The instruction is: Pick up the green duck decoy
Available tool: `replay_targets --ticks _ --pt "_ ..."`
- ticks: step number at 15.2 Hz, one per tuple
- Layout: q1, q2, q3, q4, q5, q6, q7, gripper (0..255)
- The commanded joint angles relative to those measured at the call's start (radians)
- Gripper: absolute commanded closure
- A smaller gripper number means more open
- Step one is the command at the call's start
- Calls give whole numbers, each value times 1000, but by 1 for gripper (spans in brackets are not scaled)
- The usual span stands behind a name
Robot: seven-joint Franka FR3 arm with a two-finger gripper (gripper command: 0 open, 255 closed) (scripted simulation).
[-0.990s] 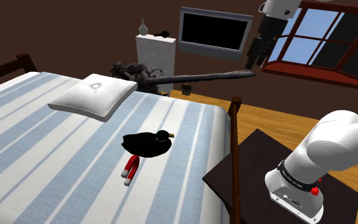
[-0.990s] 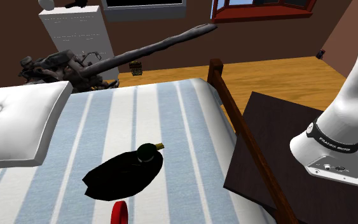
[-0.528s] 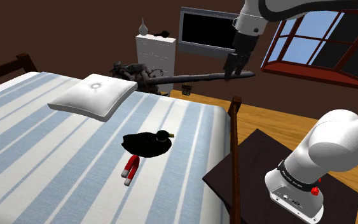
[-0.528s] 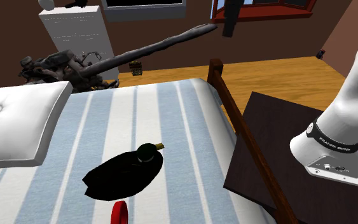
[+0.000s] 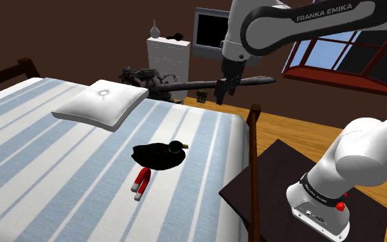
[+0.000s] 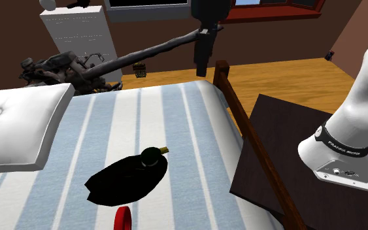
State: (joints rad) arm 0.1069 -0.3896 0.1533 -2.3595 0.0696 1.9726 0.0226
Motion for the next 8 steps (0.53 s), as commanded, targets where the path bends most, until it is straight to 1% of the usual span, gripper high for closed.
replay_targets --ticks 1,5,8 --pt "11 57 29 14 -12 43 20 0" --pt "29 189 84 55 -55 124 69 0" --pt "43 295 120 98 -103 176 113 0"
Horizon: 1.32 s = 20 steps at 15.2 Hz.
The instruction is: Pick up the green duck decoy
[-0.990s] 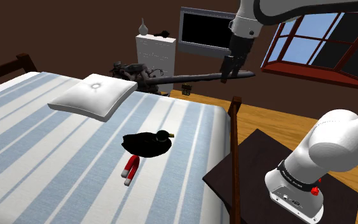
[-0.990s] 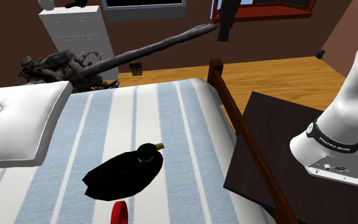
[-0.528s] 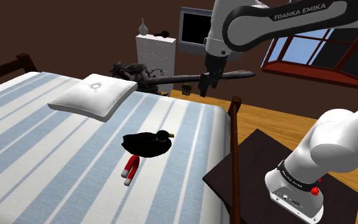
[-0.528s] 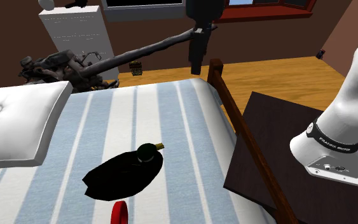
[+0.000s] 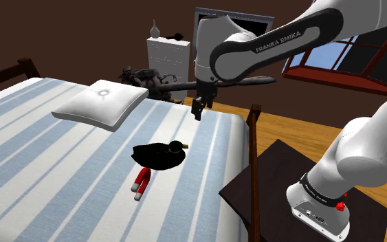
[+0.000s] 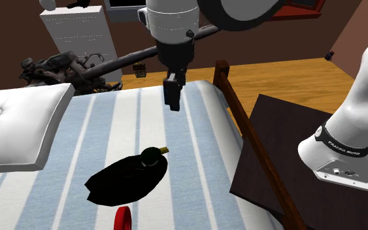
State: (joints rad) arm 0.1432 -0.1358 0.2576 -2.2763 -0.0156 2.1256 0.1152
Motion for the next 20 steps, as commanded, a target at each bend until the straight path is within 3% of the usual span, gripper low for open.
replay_targets --ticks 1,12,20 --pt "12 77 25 31 -37 38 37 0" --pt "126 481 59 276 -281 118 214 0" --pt "140 551 39 264 -321 194 247 0"
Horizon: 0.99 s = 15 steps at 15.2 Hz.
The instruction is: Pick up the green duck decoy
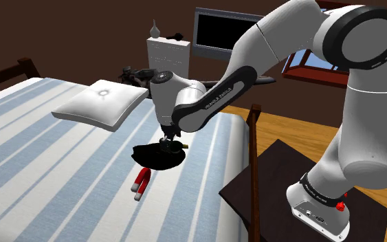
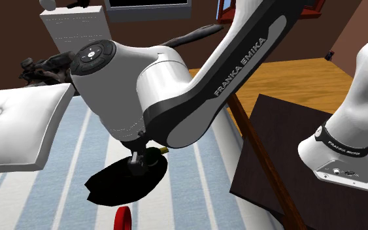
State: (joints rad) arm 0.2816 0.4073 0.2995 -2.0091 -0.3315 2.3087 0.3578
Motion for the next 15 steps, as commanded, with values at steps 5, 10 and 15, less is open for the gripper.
replay_targets --ticks 5,10,15 --pt "2 6 -2 -5 -5 10 5 255" --pt "1 6 -2 -5 -5 11 5 255" --pt "-6 -30 8 2 16 -29 -14 255"
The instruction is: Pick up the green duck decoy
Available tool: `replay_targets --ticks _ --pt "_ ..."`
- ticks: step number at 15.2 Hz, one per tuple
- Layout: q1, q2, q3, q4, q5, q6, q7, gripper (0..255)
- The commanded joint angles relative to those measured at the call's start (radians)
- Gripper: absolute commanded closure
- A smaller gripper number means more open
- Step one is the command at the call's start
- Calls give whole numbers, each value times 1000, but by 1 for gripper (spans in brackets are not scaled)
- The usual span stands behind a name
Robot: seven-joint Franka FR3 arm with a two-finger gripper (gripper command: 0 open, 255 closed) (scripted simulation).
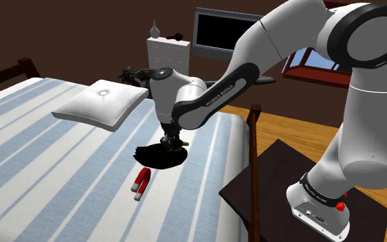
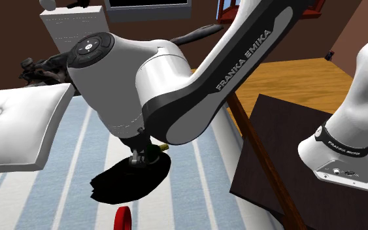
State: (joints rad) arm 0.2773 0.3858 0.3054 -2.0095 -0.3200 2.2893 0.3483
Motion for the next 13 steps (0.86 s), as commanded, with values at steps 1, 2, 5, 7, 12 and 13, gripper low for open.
replay_targets --ticks 1,2,5,7,12,13 --pt "-3 -18 5 4 10 -20 -9 255" --pt "-5 -27 7 6 15 -30 -13 255" --pt "-9 -53 14 13 31 -61 -26 255" --pt "-12 -70 18 19 40 -82 -34 255" --pt "-16 -103 25 34 60 -127 -51 255" --pt "-16 -103 25 34 60 -127 -51 255"
